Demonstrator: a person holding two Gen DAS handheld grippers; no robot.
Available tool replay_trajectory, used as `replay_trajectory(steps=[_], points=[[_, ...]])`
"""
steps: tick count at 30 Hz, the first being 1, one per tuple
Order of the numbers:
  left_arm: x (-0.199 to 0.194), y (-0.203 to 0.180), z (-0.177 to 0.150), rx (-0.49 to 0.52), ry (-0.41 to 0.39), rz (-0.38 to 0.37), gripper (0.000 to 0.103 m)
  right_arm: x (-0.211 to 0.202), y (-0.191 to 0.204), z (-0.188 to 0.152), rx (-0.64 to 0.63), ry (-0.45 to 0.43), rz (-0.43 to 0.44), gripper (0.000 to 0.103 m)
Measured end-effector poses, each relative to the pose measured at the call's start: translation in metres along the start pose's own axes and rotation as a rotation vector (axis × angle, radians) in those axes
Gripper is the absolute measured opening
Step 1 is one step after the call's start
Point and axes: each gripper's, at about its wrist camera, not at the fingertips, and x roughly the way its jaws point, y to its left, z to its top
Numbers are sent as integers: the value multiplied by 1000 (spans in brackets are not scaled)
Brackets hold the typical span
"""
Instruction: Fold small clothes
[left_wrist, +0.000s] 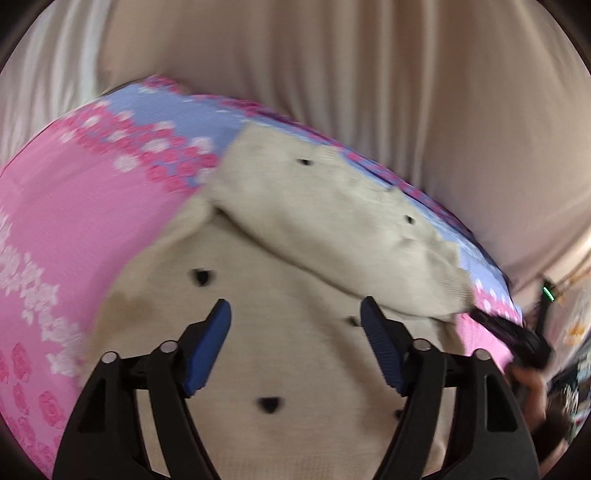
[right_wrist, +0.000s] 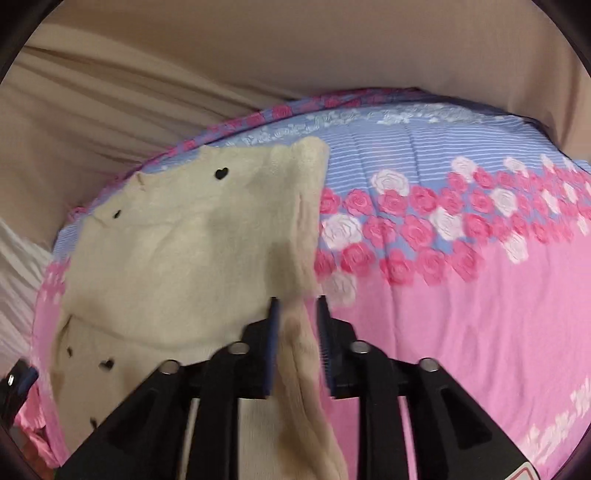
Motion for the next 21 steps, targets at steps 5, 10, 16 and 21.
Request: replay_trajectory(steps=[5, 10, 16, 21], points=[[-9, 54, -13, -53, 42, 87, 73, -44, -25, -83, 21, 107, 38, 47], [-15, 93, -43, -108, 95, 169, 74, -56, -23, -164, 34, 248, 78, 59], [-8, 111, -74, -129, 141, 133, 35, -42, -7, -178, 36, 236, 107, 12], [-28, 90, -61, -152, 162, -39, 9, -68, -7, -141, 34, 150, 180, 10]])
